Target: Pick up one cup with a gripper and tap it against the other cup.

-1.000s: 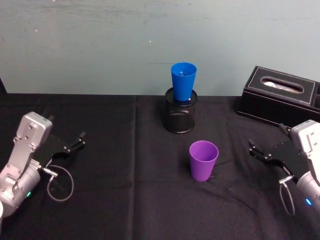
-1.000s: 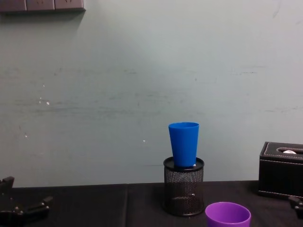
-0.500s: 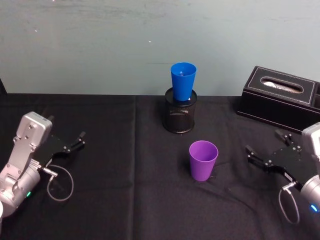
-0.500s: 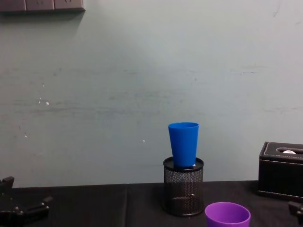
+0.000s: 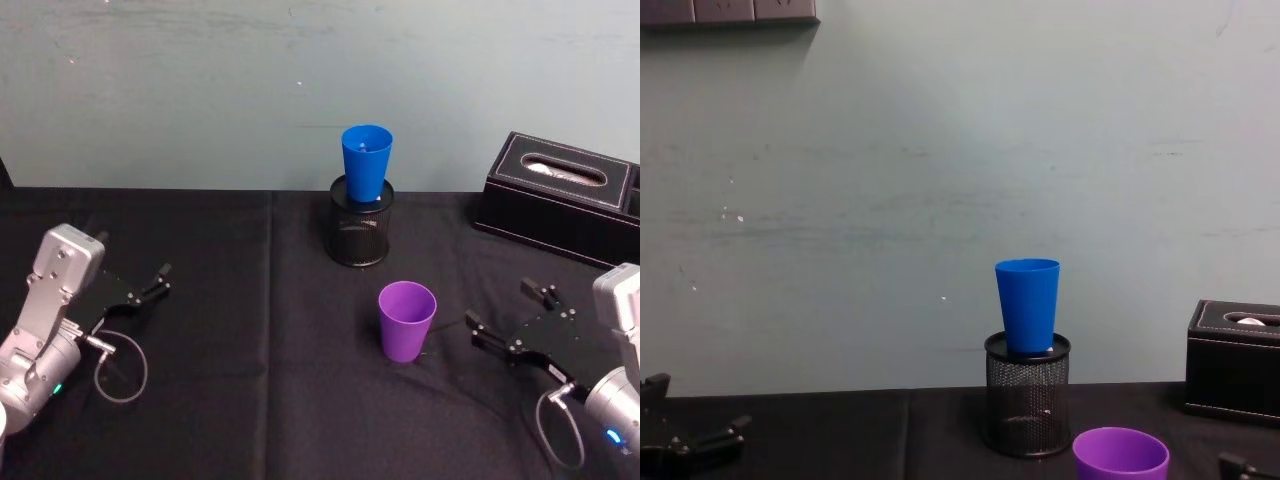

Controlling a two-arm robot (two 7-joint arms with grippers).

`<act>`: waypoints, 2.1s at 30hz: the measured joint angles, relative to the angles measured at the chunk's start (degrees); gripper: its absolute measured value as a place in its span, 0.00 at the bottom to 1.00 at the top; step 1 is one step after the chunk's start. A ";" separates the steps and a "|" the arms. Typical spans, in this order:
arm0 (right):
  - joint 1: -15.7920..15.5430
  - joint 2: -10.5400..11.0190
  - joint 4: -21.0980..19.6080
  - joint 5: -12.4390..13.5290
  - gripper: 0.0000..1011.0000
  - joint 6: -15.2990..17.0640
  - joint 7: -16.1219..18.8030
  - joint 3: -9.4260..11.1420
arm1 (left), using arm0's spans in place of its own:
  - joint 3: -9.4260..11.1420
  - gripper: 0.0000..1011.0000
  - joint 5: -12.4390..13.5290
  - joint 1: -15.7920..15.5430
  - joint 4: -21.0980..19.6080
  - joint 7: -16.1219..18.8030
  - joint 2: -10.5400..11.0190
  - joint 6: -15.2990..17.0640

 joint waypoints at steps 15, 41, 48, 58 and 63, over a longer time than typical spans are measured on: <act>-1.78 -2.16 -1.11 -0.98 0.99 0.10 2.10 0.24 | 0.00 1.00 0.00 0.00 0.00 0.00 0.00 0.00; -2.23 -7.07 -0.60 -2.21 0.99 0.18 6.13 0.88 | 0.00 1.00 0.00 0.00 0.00 0.00 0.00 0.00; -1.52 -8.54 0.49 -2.84 0.99 0.16 7.23 0.93 | 0.00 1.00 0.00 0.00 0.00 0.00 0.00 0.00; 0.09 -10.78 2.96 -3.94 0.99 -0.34 8.92 1.09 | 0.00 1.00 0.00 0.00 0.00 0.00 0.00 0.00; 0.71 -11.64 4.05 -4.42 0.99 -0.68 9.65 1.28 | 0.00 1.00 0.00 0.00 0.00 0.00 0.00 0.00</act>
